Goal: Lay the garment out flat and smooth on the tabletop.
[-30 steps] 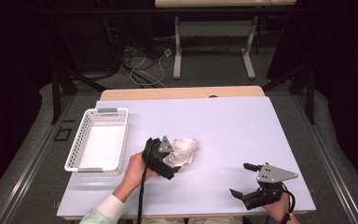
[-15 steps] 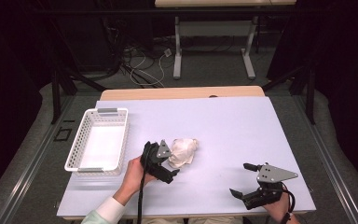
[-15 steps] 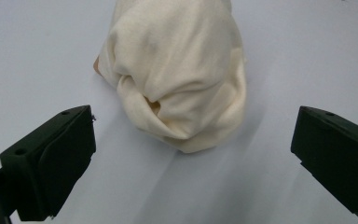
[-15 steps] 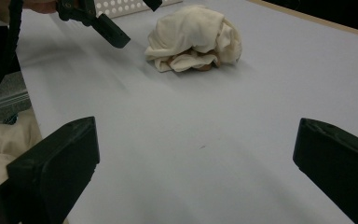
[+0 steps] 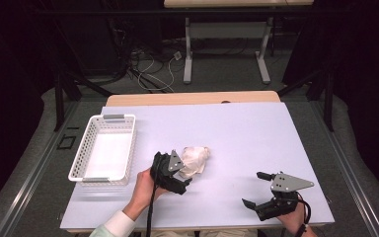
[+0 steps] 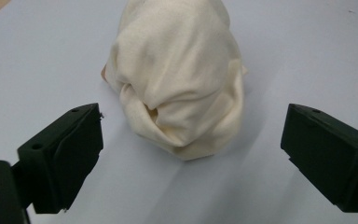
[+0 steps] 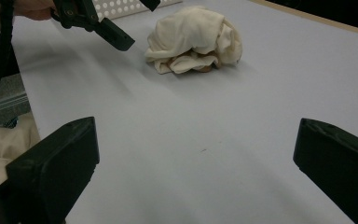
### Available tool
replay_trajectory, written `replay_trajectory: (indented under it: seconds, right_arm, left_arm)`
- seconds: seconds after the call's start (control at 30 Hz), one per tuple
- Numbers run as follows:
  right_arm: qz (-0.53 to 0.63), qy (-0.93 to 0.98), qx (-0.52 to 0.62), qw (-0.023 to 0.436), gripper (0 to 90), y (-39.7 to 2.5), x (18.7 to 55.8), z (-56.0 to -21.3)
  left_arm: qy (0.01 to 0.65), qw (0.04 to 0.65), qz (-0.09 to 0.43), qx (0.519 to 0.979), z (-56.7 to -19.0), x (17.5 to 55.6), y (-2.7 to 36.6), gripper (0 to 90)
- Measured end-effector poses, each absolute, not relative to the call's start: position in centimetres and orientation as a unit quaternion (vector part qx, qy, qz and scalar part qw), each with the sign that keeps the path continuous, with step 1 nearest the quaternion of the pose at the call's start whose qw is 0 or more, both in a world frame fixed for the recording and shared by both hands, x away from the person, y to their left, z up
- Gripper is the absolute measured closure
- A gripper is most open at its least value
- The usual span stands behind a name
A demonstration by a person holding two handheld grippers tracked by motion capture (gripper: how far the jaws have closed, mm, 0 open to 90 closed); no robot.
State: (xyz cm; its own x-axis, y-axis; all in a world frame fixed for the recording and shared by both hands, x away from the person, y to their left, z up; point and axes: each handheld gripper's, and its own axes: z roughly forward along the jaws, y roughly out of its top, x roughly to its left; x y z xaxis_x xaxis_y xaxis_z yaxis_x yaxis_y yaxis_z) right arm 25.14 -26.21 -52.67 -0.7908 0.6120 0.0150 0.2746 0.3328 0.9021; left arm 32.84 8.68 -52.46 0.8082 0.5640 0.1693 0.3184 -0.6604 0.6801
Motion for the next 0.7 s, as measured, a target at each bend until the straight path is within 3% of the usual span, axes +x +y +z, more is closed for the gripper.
replay_trajectory:
  seconds: [0.7]
  right_arm:
    - [0.5,0.799,0.301,0.142,0.0,-24.5,26.9,-52.2]
  left_arm:
    - [0.272,0.32,0.206,0.884,-52.7,32.6,8.1,33.3]
